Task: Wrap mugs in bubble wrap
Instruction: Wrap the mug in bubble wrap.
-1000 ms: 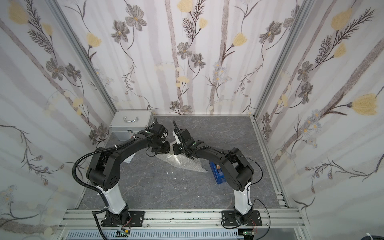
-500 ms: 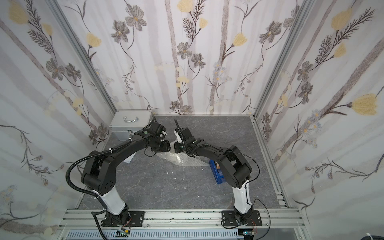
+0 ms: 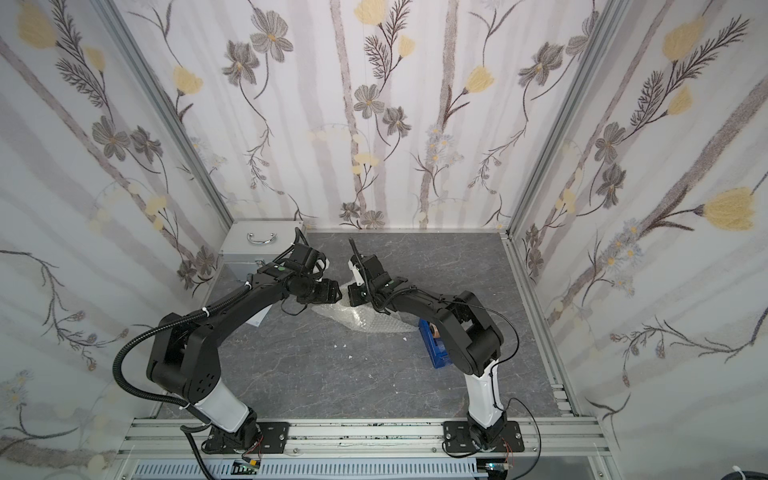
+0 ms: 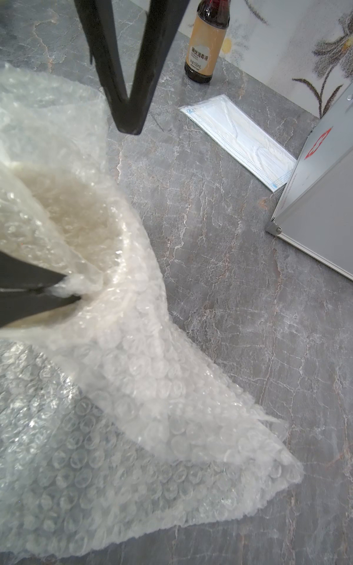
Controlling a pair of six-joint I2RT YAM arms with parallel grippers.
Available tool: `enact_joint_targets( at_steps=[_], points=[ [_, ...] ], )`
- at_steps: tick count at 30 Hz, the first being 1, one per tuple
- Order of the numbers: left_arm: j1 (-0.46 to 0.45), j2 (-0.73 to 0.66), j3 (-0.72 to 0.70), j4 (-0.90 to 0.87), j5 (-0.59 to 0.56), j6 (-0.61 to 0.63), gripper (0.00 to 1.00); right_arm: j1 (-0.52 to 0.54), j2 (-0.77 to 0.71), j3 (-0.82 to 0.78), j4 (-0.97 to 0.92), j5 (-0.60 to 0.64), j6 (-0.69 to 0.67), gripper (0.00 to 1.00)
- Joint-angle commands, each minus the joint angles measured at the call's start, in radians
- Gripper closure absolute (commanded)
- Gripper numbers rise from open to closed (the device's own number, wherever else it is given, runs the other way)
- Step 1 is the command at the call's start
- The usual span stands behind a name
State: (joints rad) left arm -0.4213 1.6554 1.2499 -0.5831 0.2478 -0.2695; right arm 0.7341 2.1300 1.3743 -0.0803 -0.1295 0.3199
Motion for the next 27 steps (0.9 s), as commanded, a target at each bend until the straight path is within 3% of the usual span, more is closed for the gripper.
enact_joint_targets(
  at_steps=[1,8,21,25,27],
  points=[
    [0.0,-0.011,-0.008,0.027,0.029,0.004,0.19,0.001,0.005,0.008,-0.039,0.016,-0.007,1.0],
    [0.0,0.005,-0.004,0.03,0.023,0.018,0.13,0.004,0.004,0.007,-0.041,0.011,-0.007,1.0],
    [-0.007,0.16,0.065,-0.044,-0.113,0.058,0.22,0.011,-0.017,0.012,-0.045,-0.014,0.005,1.0],
    [-0.011,0.176,0.065,-0.04,-0.113,0.054,0.23,0.011,-0.048,0.01,-0.06,-0.022,0.02,0.74],
    [-0.014,0.177,0.064,-0.04,-0.112,0.051,0.23,0.011,-0.075,0.005,-0.072,-0.021,0.035,0.67]
  ],
)
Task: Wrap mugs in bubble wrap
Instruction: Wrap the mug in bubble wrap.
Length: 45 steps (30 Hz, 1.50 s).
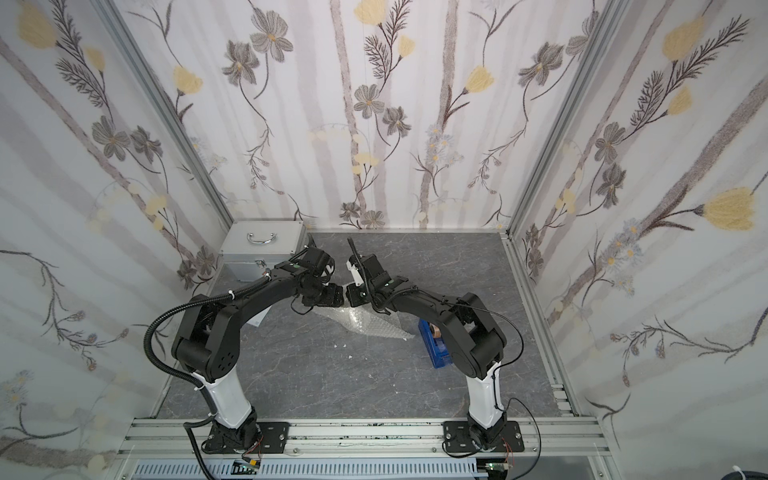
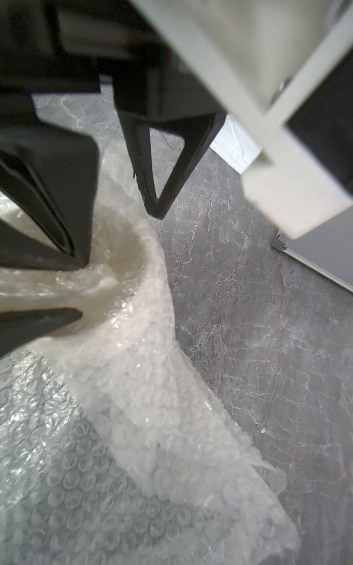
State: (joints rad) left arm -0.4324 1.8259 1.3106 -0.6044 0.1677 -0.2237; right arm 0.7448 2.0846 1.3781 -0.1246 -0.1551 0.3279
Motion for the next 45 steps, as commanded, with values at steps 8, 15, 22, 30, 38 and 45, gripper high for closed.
enact_joint_targets(
  at_steps=[8,15,22,30,38,45],
  points=[
    [-0.004,0.003,0.001,-0.018,-0.03,-0.002,0.24,-0.015,-0.26,-0.198,-0.029,-0.013,0.145,0.55],
    [-0.008,0.008,0.004,-0.016,-0.025,-0.002,0.24,-0.013,-0.587,-0.49,0.051,-0.123,0.195,0.62],
    [-0.008,0.027,0.015,-0.021,-0.027,0.002,0.24,-0.021,-0.523,-0.536,0.077,-0.217,0.227,0.96],
    [-0.009,0.025,0.003,-0.014,-0.019,0.003,0.24,-0.097,-0.279,-0.41,0.075,-0.102,0.258,1.0],
    [-0.011,0.016,0.004,-0.013,-0.014,0.003,0.24,-0.11,-0.032,-0.35,0.12,-0.12,0.299,1.0],
    [-0.011,0.012,0.009,-0.015,-0.013,0.0,0.24,-0.112,-0.117,-0.336,0.088,-0.109,0.297,0.96]
  ],
)
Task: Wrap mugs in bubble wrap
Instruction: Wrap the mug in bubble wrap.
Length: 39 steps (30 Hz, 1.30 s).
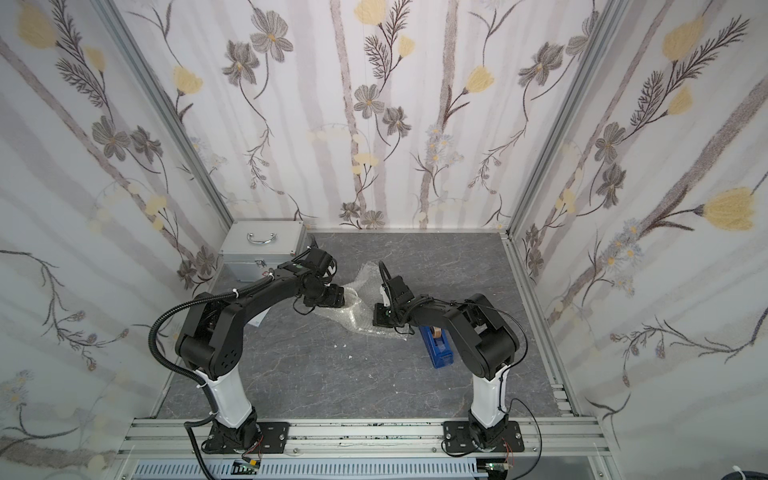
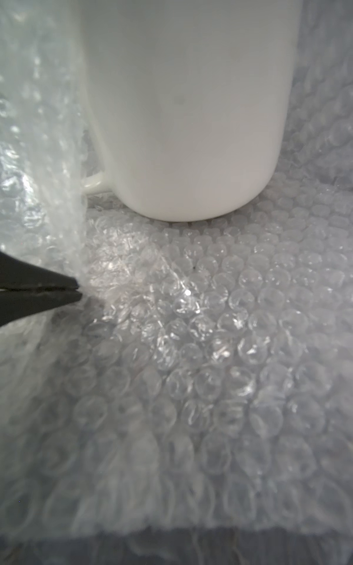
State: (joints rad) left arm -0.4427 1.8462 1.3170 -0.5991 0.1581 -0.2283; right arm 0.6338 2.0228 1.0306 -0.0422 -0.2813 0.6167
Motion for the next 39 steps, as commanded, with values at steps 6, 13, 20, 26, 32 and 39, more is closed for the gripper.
enact_joint_targets(
  at_steps=[6,13,20,26,32,39],
  points=[
    [-0.003,-0.01,0.0,-0.021,-0.003,-0.001,0.24,-0.016,-0.274,-0.06,-0.046,0.088,0.014,0.79],
    [-0.004,-0.013,0.002,-0.022,-0.005,-0.002,0.24,-0.028,-0.498,-0.262,-0.087,0.097,0.056,0.67],
    [-0.007,-0.014,0.007,-0.029,-0.008,0.0,0.24,-0.029,-0.724,-0.411,-0.159,0.089,0.093,0.65],
    [-0.007,-0.009,0.006,-0.029,-0.011,0.001,0.24,-0.029,-0.753,-0.513,-0.105,0.004,0.152,0.52],
    [-0.007,0.003,0.013,-0.027,-0.008,0.003,0.24,-0.035,-0.635,-0.509,-0.023,-0.013,0.162,0.34],
    [-0.008,-0.001,0.013,-0.025,-0.002,0.0,0.24,-0.059,-0.511,-0.496,0.046,0.018,0.184,0.29]
  ],
)
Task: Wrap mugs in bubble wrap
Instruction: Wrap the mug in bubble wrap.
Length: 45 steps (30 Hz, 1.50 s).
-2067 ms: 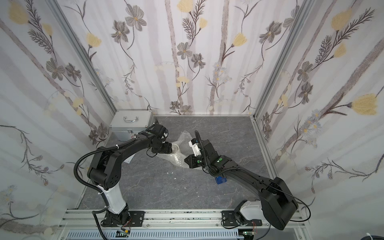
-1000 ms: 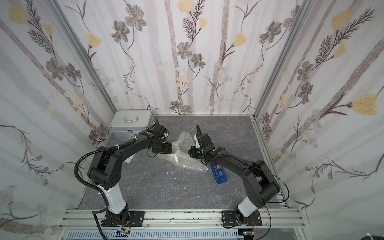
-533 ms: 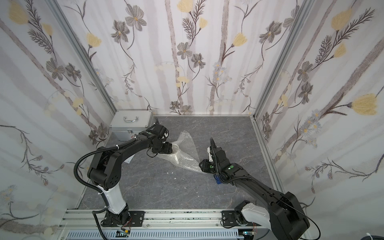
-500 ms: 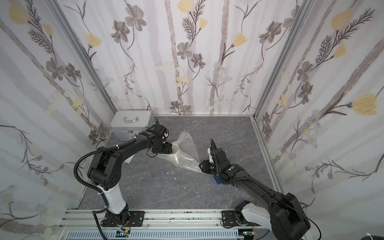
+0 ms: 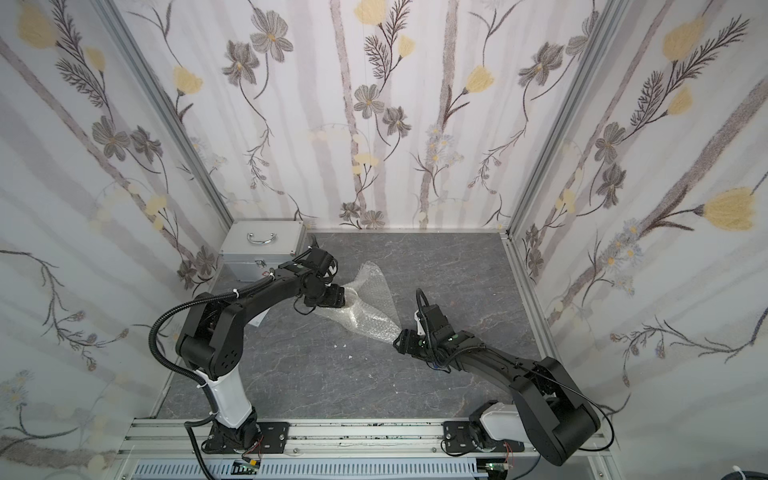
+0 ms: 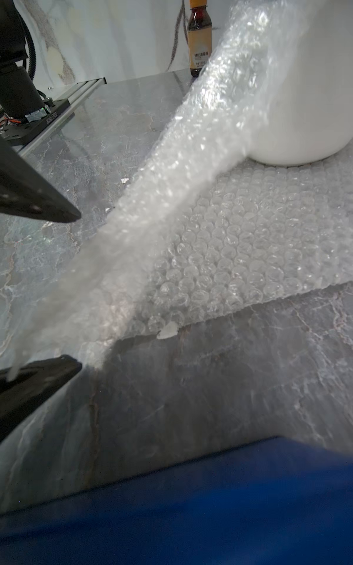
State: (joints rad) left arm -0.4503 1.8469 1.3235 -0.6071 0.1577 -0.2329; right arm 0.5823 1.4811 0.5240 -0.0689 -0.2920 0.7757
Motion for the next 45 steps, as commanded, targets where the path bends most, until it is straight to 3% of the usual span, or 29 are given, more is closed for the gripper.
enact_joint_targets(
  at_steps=[1,6,10,18,21,31,45],
  points=[
    [-0.001,-0.001,0.006,-0.017,-0.001,0.004,0.24,-0.011,0.046,0.013,0.079,0.032,0.028,0.29],
    [-0.001,-0.003,0.006,-0.018,-0.001,0.005,0.25,-0.016,0.101,0.028,0.12,0.059,0.055,0.3],
    [-0.001,-0.005,0.006,-0.017,0.0,0.006,0.25,-0.016,0.106,0.04,0.135,0.08,0.065,0.39],
    [-0.002,-0.008,0.003,-0.017,0.002,0.006,0.25,-0.012,0.094,0.106,0.121,0.054,0.04,0.9],
    [-0.004,-0.008,0.003,-0.016,0.003,0.006,0.25,-0.004,0.074,0.142,0.105,0.036,0.026,1.0],
    [-0.014,-0.005,0.005,-0.014,0.003,0.006,0.25,0.025,0.11,0.356,0.086,-0.087,-0.001,1.0],
    [-0.027,-0.041,-0.028,0.031,0.015,0.012,0.27,0.043,0.414,0.69,0.12,-0.251,0.058,1.0]
  ],
)
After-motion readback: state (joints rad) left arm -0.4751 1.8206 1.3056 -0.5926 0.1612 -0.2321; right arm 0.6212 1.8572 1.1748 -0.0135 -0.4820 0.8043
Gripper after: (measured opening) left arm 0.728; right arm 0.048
